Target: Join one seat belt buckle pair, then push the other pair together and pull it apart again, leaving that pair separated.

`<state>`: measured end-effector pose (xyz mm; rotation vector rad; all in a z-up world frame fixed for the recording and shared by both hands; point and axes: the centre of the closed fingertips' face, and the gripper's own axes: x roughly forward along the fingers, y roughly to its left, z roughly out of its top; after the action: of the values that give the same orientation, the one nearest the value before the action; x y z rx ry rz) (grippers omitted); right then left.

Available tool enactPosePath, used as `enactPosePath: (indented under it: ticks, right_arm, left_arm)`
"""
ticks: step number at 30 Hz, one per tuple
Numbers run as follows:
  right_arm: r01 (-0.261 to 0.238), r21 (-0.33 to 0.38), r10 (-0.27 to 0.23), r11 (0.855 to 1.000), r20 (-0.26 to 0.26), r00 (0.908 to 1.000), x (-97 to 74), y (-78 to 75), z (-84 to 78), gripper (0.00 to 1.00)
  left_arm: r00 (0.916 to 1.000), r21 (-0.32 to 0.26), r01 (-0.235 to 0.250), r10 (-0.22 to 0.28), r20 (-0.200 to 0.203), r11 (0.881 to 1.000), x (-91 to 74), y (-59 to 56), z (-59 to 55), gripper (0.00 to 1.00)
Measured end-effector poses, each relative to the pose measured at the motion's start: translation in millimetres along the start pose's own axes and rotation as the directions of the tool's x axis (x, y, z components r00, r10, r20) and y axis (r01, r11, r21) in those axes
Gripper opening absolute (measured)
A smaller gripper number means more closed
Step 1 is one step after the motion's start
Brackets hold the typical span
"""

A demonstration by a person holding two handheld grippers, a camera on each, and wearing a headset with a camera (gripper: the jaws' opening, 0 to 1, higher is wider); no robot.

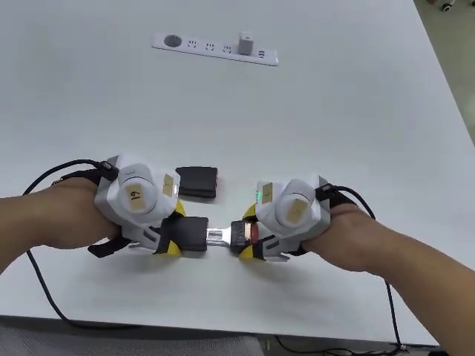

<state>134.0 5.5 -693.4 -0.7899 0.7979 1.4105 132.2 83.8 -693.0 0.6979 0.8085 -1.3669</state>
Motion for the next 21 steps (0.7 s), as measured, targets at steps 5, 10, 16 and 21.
enactPosePath:
  ticks: [5,10,16,21]
  right_arm:
    - [0.003,-0.006,-0.003,1.0,0.009,1.0,3.1,-1.3,3.6,0.33]
    - [0.014,-0.011,-0.014,1.0,0.019,0.9997,6.7,-1.1,8.4,0.33]
    - [0.029,-0.005,-0.029,1.0,0.032,0.9991,6.1,-1.6,9.2,0.32]
    - [0.018,-0.01,-0.018,1.0,0.034,0.9992,8.8,-0.9,11.4,0.32]
  left_arm:
    - [1.0,-0.002,0.0,0.0,0.005,1.0,-0.1,0.1,0.7,0.35]
    - [1.0,0.003,0.003,-0.003,-0.003,1.0,0.6,1.3,-0.2,0.34]
    - [1.0,0.015,0.005,-0.005,-0.004,1.0,0.4,1.8,-0.4,0.34]
    - [1.0,0.017,0.005,-0.005,-0.005,1.0,0.1,0.3,1.3,0.34]
